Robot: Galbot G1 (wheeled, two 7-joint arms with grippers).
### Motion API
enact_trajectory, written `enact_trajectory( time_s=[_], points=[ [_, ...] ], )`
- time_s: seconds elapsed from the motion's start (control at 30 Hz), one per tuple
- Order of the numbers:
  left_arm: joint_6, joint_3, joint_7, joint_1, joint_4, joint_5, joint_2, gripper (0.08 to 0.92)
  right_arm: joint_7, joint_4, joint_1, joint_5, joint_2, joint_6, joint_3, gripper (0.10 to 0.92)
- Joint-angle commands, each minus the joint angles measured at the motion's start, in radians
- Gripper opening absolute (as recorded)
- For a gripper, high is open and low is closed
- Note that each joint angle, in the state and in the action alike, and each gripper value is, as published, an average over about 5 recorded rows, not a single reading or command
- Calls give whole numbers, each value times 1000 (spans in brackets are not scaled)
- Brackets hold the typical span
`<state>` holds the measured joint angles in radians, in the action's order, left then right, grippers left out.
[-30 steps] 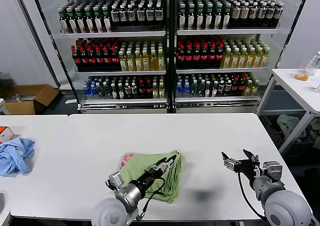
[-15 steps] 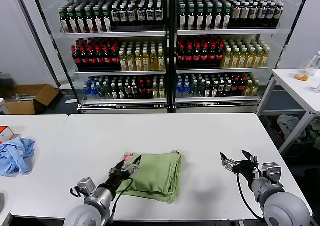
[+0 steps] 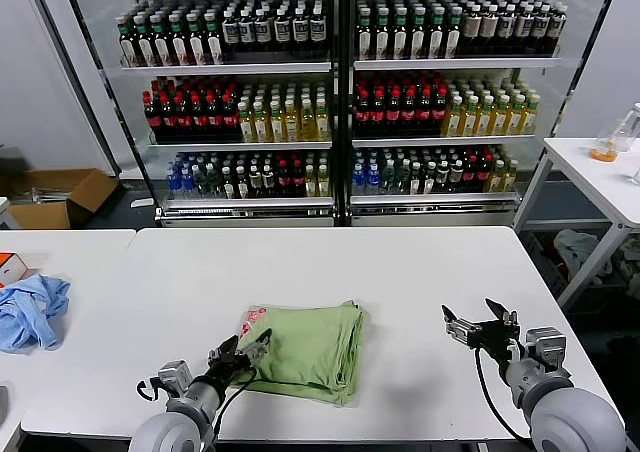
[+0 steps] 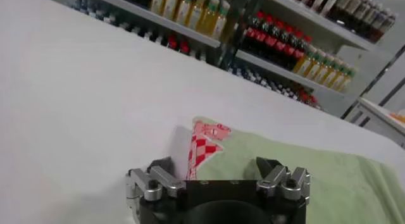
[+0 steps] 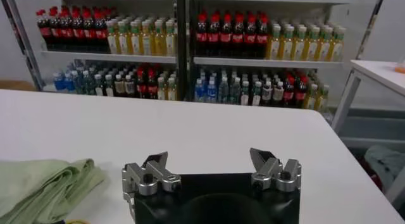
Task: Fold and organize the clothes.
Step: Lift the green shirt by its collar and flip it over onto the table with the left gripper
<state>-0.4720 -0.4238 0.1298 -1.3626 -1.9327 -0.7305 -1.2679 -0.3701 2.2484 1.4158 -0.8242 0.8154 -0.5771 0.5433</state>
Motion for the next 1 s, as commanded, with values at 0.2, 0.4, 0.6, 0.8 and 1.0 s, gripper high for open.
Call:
enact_trajectory(
  time_s=[0.2, 0.4, 0.6, 0.8, 1.0],
  points=[
    [-27, -13, -70, -4, 29, -90, 14, 672, -1, 6, 9, 10, 1, 0, 5, 823],
    [-23, -35, -92, 2, 40, -195, 14, 481, -3, 9, 11, 10, 0, 0, 5, 823],
    [-18, -65, -120, 2, 43, -333, 9, 308, -5, 10, 12, 9, -2, 0, 7, 823],
    [-20, -98, -137, 2, 38, -440, -8, 141, -6, 10, 13, 8, -7, 0, 11, 823],
    [-30, -182, -138, -21, 8, -510, -15, 104, -5, 11, 12, 4, -11, 0, 18, 823]
  ],
)
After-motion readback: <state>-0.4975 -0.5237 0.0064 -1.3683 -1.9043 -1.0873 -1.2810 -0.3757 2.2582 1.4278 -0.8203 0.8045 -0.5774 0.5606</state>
